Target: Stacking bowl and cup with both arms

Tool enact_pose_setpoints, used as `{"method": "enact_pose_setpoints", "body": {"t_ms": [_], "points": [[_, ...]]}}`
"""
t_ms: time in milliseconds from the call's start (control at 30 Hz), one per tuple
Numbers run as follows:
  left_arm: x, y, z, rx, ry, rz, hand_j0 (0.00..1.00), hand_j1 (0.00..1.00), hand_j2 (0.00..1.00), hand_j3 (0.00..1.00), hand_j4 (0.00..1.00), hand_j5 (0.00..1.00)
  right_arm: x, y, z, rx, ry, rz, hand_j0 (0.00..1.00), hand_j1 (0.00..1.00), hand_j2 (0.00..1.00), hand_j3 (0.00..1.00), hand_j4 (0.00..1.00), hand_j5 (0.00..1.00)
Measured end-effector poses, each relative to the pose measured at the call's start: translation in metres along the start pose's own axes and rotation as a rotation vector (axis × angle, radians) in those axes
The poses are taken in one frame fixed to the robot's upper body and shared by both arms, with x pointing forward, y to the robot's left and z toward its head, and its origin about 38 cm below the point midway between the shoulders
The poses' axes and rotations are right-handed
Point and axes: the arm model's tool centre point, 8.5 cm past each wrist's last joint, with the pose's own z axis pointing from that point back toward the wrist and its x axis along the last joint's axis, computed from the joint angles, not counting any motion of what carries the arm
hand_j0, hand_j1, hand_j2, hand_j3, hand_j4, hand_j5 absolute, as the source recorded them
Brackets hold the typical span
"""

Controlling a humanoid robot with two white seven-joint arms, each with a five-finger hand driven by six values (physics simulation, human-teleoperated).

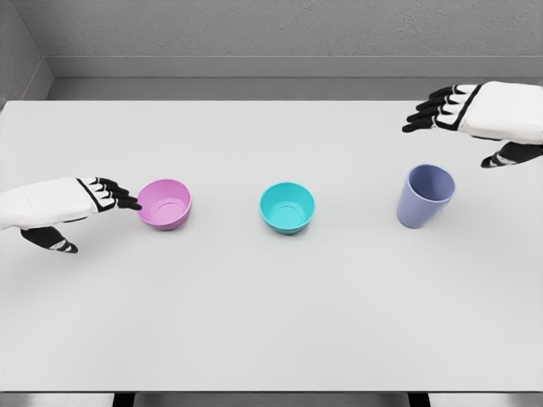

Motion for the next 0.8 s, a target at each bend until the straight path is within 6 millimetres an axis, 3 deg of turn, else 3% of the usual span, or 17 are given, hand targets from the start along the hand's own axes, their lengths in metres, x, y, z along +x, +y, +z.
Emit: {"method": "enact_pose_setpoints", "body": {"t_ms": [133,267,400,467,600,800], "points": [[-0.001,0.003,0.000,0.003,0.001,-0.007,1.00,1.00,1.00,1.00,1.00,1.00,0.001,-0.004,-0.001,-0.007,-0.005,0.010,1.00,1.00,1.00,1.00,1.00,1.00],[-0.003,0.036,-0.006,0.045,-0.009,-0.054,1.00,1.00,1.00,1.00,1.00,1.00,0.000,-0.004,0.003,-0.012,0.002,0.002,1.00,1.00,1.00,1.00,1.00,1.00],[-0.003,0.037,-0.020,0.042,-0.036,-0.040,1.00,1.00,1.00,1.00,1.00,1.00,-0.002,-0.010,0.012,-0.013,0.021,0.016,1.00,1.00,1.00,1.00,1.00,1.00],[-0.004,0.055,-0.028,0.032,-0.027,-0.109,1.00,1.00,1.00,1.00,1.00,1.00,-0.003,-0.003,0.014,0.010,0.027,0.005,1.00,1.00,1.00,1.00,1.00,1.00],[0.001,0.061,-0.049,-0.068,-0.043,-0.167,1.00,1.00,1.00,1.00,1.00,1.00,-0.002,0.006,0.014,0.042,0.025,-0.007,1.00,1.00,1.00,1.00,1.00,1.00],[0.008,0.072,-0.061,-0.091,-0.061,-0.208,1.00,1.00,1.00,1.00,1.00,1.00,-0.001,0.026,0.004,0.103,0.015,-0.018,1.00,1.00,1.00,1.00,1.00,1.00]]}}
